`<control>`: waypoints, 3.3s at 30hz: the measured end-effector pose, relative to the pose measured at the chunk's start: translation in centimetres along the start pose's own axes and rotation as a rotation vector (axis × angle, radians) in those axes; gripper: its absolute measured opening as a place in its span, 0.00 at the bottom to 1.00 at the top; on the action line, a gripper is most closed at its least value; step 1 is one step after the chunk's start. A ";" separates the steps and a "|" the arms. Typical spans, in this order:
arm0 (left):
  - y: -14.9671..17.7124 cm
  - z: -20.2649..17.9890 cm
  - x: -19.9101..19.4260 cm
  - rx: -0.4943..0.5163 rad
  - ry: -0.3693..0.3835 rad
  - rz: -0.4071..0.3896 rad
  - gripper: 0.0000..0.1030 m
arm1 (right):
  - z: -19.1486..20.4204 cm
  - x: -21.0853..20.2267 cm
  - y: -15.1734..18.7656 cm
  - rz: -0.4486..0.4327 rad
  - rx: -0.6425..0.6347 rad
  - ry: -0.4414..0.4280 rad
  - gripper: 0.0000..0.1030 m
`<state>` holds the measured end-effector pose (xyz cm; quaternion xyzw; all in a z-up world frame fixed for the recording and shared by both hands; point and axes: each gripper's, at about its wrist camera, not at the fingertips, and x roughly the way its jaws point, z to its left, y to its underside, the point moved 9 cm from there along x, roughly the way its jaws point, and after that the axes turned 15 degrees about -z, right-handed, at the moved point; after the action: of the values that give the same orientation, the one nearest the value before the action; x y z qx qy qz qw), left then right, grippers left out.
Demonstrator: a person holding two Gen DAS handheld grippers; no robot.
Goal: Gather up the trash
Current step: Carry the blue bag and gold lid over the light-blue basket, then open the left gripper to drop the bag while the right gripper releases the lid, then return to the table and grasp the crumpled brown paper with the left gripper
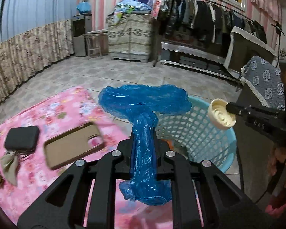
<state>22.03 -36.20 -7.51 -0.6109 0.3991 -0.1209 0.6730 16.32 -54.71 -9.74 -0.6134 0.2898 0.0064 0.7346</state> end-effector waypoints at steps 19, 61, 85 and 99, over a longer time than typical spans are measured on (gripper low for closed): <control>-2.6 1.1 1.4 -0.006 -0.097 -0.047 0.89 | -1.7 2.6 1.9 0.052 0.006 0.015 0.05; 4.6 32.5 -19.8 -0.206 -0.634 -0.100 0.95 | 22.0 -2.6 -2.0 -0.137 -0.185 -0.138 0.90; 7.8 37.3 -18.9 -0.285 -0.713 -0.044 0.95 | 31.8 2.8 2.6 -0.081 -0.220 -0.251 0.90; 8.7 36.9 -17.4 -0.249 -0.734 -0.051 0.95 | 30.6 3.9 4.1 -0.039 -0.197 -0.220 0.90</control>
<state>33.14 3.81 -11.14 -0.7002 0.1280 0.1384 0.6886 30.88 -27.40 -12.67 -0.6837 0.1938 0.0877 0.6981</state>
